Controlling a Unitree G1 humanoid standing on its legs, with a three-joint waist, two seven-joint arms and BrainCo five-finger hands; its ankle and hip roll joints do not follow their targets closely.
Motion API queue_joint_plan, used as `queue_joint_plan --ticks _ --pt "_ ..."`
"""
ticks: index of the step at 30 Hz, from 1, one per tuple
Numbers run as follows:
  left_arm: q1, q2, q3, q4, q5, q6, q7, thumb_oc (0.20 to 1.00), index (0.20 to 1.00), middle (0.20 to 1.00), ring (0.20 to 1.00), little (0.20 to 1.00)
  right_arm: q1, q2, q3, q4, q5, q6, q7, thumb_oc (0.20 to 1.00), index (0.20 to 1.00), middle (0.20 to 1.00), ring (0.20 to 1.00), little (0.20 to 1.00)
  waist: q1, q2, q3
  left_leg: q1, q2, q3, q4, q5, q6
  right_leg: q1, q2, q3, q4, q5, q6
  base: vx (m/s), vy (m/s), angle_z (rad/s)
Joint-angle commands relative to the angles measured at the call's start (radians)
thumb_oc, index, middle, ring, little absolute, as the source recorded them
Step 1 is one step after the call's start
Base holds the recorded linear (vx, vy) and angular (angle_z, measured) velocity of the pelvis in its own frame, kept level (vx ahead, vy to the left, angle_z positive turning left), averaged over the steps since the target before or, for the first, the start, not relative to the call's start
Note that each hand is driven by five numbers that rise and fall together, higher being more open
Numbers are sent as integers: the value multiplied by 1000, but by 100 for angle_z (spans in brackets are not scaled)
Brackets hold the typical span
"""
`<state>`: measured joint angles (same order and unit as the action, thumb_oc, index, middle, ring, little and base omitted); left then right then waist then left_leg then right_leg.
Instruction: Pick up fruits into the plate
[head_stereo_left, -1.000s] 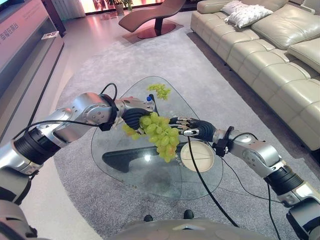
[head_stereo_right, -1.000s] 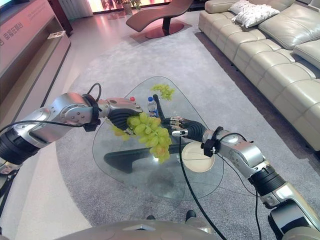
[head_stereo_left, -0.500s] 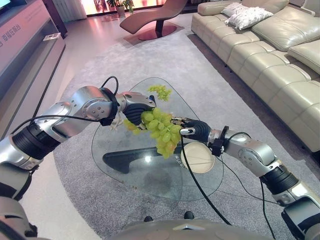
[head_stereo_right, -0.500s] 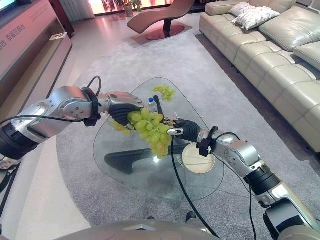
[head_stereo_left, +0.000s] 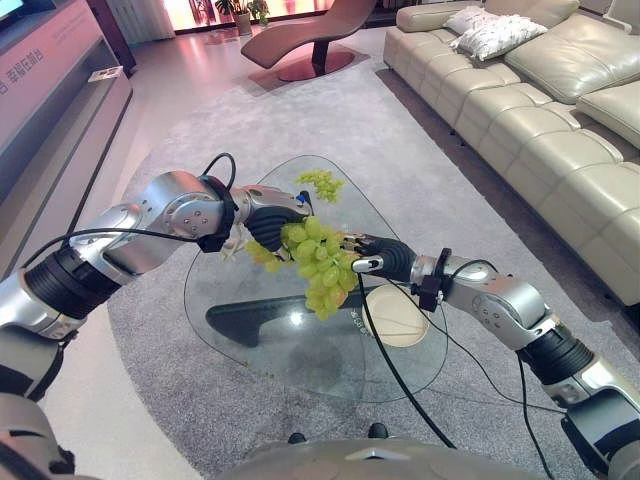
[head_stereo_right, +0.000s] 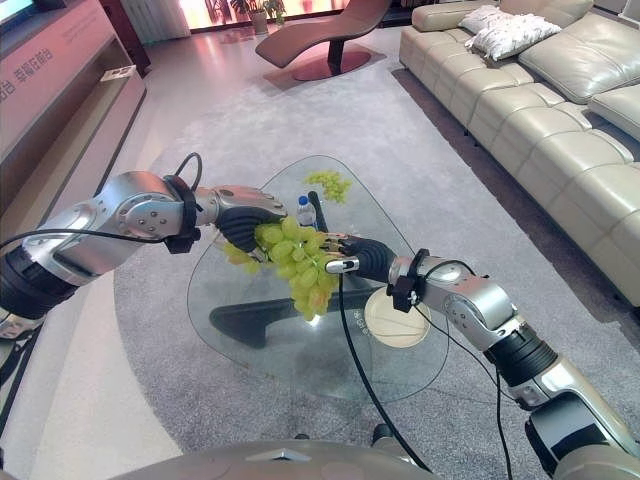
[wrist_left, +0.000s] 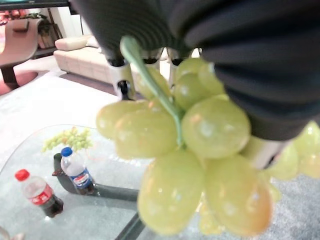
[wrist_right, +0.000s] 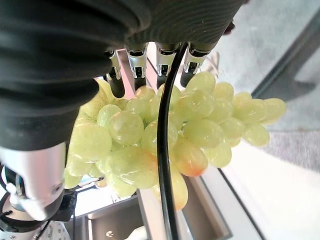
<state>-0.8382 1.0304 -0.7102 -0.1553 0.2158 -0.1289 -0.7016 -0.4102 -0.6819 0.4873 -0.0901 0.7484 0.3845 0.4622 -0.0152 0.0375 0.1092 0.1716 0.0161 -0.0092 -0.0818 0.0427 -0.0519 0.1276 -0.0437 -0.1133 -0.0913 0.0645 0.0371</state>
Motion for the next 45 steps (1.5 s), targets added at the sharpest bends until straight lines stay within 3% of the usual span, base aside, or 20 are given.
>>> queue_joint_plan --ticks 1,11,18,45 --pt "-118 -30 36 25 -48 26 30 200 200 200 200 200 -101 18 2 -125 -59 -151 -18 1000 1000 1000 1000 1000 13 -37 -42 -5 -59 48 34 -101 33 28 -30 -17 13 -48 72 0 0 0" --pt "-107 -40 59 18 -61 61 28 200 200 200 200 200 -113 5 8 -152 -207 -245 -80 1000 1000 1000 1000 1000 13 -35 -39 -14 -60 48 33 -91 37 19 -28 -6 11 -39 69 -14 -2 0" --pt "-111 -41 61 20 -82 77 43 200 200 200 200 200 -116 -11 18 -164 -219 -229 -54 1000 1000 1000 1000 1000 10 -36 -34 -15 -60 45 31 -90 37 17 -26 2 10 -39 69 -3 -2 0" --pt "-170 -113 42 8 -56 86 100 200 200 200 200 200 -139 73 106 -131 -166 -106 32 1000 1000 1000 1000 1000 18 -42 -35 -9 -59 34 25 -87 33 25 -21 0 8 -45 65 0 0 0"
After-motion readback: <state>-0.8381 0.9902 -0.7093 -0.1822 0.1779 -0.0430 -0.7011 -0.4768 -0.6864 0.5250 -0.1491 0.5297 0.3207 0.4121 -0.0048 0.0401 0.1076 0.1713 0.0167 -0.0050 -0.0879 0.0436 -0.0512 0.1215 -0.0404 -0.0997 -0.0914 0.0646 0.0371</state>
